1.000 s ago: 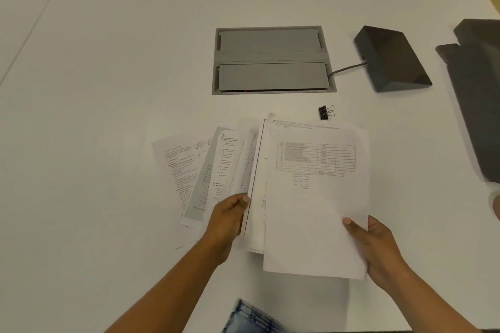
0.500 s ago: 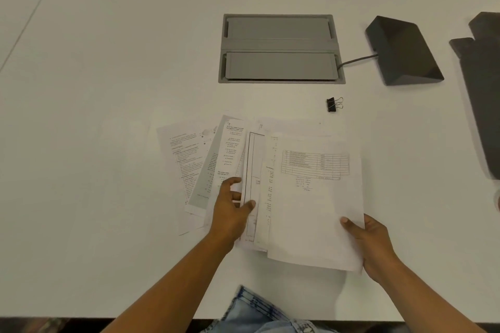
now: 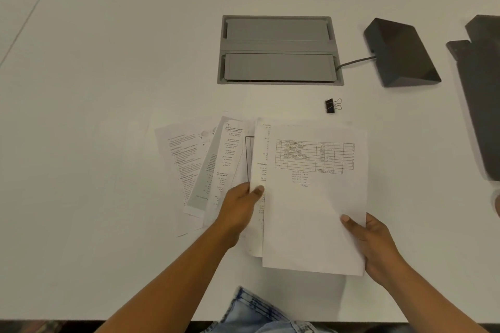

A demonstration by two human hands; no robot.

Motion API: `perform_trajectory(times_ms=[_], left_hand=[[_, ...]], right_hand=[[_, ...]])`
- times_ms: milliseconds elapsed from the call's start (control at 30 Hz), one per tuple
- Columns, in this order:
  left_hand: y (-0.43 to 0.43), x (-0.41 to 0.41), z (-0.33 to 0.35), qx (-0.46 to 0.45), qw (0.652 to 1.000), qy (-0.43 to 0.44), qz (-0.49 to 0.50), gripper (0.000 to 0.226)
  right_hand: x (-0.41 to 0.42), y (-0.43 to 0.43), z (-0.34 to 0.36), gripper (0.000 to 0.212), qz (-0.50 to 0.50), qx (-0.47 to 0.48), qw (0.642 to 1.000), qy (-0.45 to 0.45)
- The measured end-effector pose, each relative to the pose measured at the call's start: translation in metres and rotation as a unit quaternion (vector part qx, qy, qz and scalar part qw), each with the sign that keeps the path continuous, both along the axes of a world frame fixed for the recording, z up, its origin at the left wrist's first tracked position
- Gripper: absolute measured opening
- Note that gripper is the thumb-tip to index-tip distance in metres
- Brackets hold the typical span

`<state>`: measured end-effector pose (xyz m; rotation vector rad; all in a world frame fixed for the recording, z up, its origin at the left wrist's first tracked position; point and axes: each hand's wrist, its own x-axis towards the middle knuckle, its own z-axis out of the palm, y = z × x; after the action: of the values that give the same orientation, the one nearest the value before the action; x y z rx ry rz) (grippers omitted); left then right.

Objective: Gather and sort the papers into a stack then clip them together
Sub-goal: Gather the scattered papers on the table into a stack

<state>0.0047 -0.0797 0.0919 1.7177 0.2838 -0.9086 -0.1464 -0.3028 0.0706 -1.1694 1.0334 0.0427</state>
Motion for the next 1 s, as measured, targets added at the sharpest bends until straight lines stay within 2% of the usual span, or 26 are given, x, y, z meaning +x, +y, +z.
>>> perform_trajectory(times_ms=[67,200,267,333,367,533,667,767,1000], left_hand=[[-0.002,0.002,0.003,-0.035,0.999,-0.008,0.024,0.022],[-0.001,0.002,0.003,-0.032,0.996,-0.046,0.073,0.020],[0.001,0.001,0.002,-0.034,0.994,-0.054,0.091,0.026],[0.004,0.000,0.002,-0.046,0.992,-0.040,0.112,0.016],[0.005,-0.001,0.005,-0.047,0.991,-0.028,0.119,0.011],[0.011,-0.004,0.007,-0.056,0.990,-0.037,0.123,0.015],[0.018,-0.004,0.005,-0.046,0.990,-0.059,0.117,0.015],[0.017,-0.005,0.008,-0.051,0.991,-0.065,0.105,0.015],[0.007,-0.007,0.025,-0.110,0.988,-0.043,0.097,0.022]], right_hand=[[0.001,0.000,0.002,0.072,0.014,-0.003,1.000,-0.011],[0.001,0.000,0.006,0.070,0.018,-0.014,0.999,-0.023],[-0.001,-0.001,0.007,0.081,0.020,-0.025,0.999,-0.025],[-0.003,-0.004,0.009,0.087,0.020,-0.035,0.999,-0.027],[-0.003,-0.005,0.011,0.081,0.017,-0.034,0.999,-0.028],[-0.003,-0.018,0.024,0.032,-0.015,-0.039,0.998,-0.037],[-0.001,-0.026,0.033,0.038,-0.016,-0.041,0.998,-0.052],[0.007,-0.023,0.038,0.031,0.001,-0.037,0.997,-0.066],[0.022,-0.003,0.034,0.034,0.067,-0.011,0.996,-0.054]])
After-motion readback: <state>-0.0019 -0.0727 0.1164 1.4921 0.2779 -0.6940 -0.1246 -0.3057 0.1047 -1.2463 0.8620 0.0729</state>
